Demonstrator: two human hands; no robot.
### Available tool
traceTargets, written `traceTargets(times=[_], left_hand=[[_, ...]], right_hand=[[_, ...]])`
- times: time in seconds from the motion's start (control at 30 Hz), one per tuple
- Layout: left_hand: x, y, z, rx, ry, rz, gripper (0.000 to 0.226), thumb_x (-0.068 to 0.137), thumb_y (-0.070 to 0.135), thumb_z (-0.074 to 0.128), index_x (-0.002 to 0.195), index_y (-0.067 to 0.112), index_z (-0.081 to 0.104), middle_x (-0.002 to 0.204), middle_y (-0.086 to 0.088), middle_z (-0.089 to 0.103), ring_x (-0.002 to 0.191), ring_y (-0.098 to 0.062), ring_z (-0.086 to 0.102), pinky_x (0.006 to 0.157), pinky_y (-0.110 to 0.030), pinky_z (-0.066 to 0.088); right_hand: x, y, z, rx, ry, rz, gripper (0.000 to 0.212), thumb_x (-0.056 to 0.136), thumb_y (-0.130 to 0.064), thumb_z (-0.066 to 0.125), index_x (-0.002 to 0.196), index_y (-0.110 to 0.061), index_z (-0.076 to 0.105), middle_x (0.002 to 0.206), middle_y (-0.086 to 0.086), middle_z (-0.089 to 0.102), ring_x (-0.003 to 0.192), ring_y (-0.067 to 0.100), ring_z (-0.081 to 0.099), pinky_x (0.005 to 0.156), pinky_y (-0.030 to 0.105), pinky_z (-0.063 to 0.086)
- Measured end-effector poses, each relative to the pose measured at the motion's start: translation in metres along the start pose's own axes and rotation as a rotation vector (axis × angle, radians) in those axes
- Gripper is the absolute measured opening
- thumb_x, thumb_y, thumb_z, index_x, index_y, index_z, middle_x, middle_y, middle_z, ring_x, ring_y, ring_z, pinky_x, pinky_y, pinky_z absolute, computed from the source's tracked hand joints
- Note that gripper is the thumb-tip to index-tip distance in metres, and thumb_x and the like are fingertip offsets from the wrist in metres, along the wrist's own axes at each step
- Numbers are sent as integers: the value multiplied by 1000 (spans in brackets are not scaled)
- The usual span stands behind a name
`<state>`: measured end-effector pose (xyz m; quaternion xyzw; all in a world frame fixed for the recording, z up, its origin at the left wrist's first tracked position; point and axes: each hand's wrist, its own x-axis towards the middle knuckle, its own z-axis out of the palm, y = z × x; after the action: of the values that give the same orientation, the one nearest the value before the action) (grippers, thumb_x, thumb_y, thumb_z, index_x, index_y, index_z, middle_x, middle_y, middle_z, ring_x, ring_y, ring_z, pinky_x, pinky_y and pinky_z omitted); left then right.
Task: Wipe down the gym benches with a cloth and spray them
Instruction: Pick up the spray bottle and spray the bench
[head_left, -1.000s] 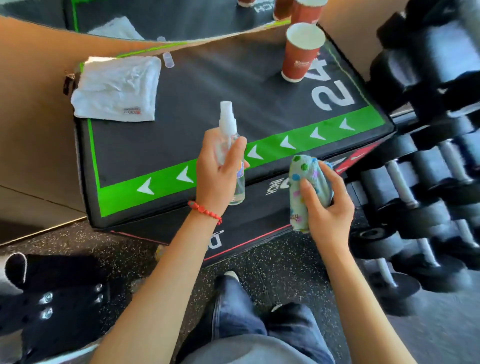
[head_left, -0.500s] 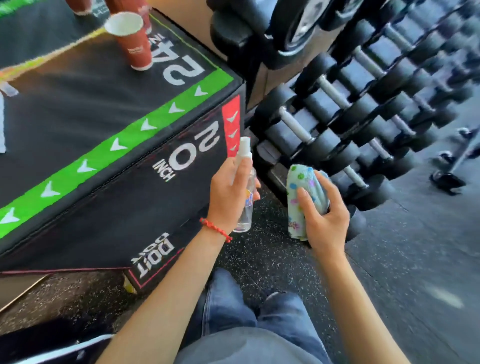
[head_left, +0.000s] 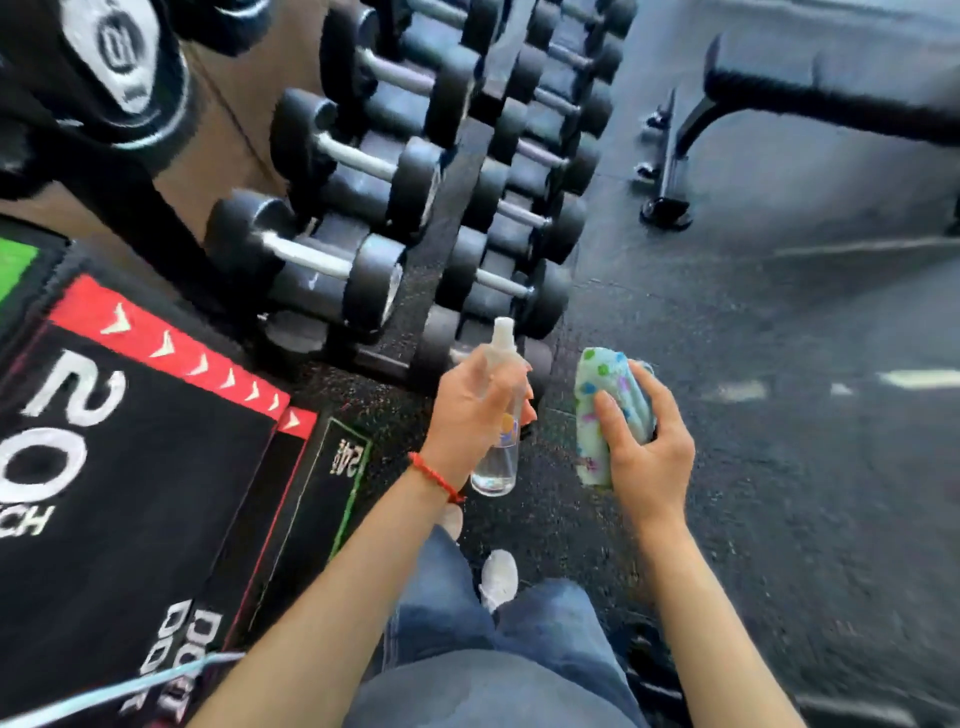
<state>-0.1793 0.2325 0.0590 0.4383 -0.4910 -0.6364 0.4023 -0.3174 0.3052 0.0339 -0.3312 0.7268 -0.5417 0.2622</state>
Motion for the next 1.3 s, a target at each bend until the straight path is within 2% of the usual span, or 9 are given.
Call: traceTargets(times=[0.13, 0.23, 0.4, 0.53, 0.63, 0.9, 1.0, 1.17, 1.3], left_hand=[[24, -10, 37, 72, -221, -92, 13, 86, 2, 56, 74, 5, 52, 59, -1, 56, 44, -10, 54, 48, -23, 43], [40, -20, 63, 136, -412, -157, 18, 89, -2, 52, 73, 7, 53, 61, -3, 55, 46, -10, 54, 50, -24, 46], [57, -33, 104, 215, -644, -253, 33, 91, 24, 53, 63, 8, 52, 54, -4, 55, 40, -14, 53, 45, -22, 44], [56, -45, 133, 276, -790, -303, 54, 80, 54, 46, 51, 9, 55, 42, -3, 53, 34, -16, 50, 42, -19, 43], [47, -56, 154, 341, -889, -355, 59, 78, 60, 45, 45, 13, 57, 39, -2, 53, 35, -18, 50, 44, -22, 43], [-23, -87, 221, 569, -1244, -340, 65, 90, 52, 45, 47, 4, 57, 34, -1, 50, 34, -17, 50, 43, -17, 41], [-58, -97, 248, 628, -1364, -328, 73, 89, 50, 46, 56, -13, 57, 36, -3, 50, 31, -13, 47, 37, -12, 34], [-119, -117, 294, 673, -1529, -371, 69, 89, 49, 49, 61, -13, 56, 33, -1, 44, 31, -16, 40, 33, -15, 31], [-161, -124, 327, 729, -1635, -341, 83, 74, 63, 50, 61, -18, 50, 38, -9, 45, 38, -21, 42, 35, -20, 31]], right_hand=[[3, 16, -28, 1, 169, 67, 38, 80, -19, 70, 114, -27, 57, 112, -17, 58, 96, -14, 54, 88, 11, 42], [-3, 27, -46, -26, 309, 119, 37, 80, -20, 70, 113, -30, 56, 107, -27, 55, 95, -18, 53, 86, 7, 42], [-21, 44, -66, -41, 591, 224, 37, 80, -22, 69, 115, -29, 56, 107, -30, 52, 94, -22, 51, 78, -2, 37], [-43, 54, -75, -17, 808, 310, 37, 81, -20, 69, 115, -27, 56, 106, -30, 52, 94, -23, 49, 76, -3, 35], [-66, 60, -81, 29, 942, 394, 38, 81, -22, 68, 117, -28, 56, 108, -28, 53, 97, -21, 50, 79, -1, 38], [-132, 80, -115, 19, 1318, 555, 36, 80, -30, 68, 115, -34, 59, 103, -36, 53, 97, -22, 49, 80, -1, 36], [-155, 87, -137, 37, 1454, 567, 38, 80, -27, 68, 116, -32, 58, 105, -36, 50, 95, -24, 48, 79, -3, 35], [-192, 105, -181, 116, 1608, 598, 37, 80, -25, 68, 115, -35, 57, 117, -19, 56, 104, -13, 51, 84, 1, 38], [-222, 114, -214, 139, 1715, 641, 36, 81, -27, 68, 113, -38, 57, 113, -26, 56, 98, -19, 50, 79, -2, 37]])
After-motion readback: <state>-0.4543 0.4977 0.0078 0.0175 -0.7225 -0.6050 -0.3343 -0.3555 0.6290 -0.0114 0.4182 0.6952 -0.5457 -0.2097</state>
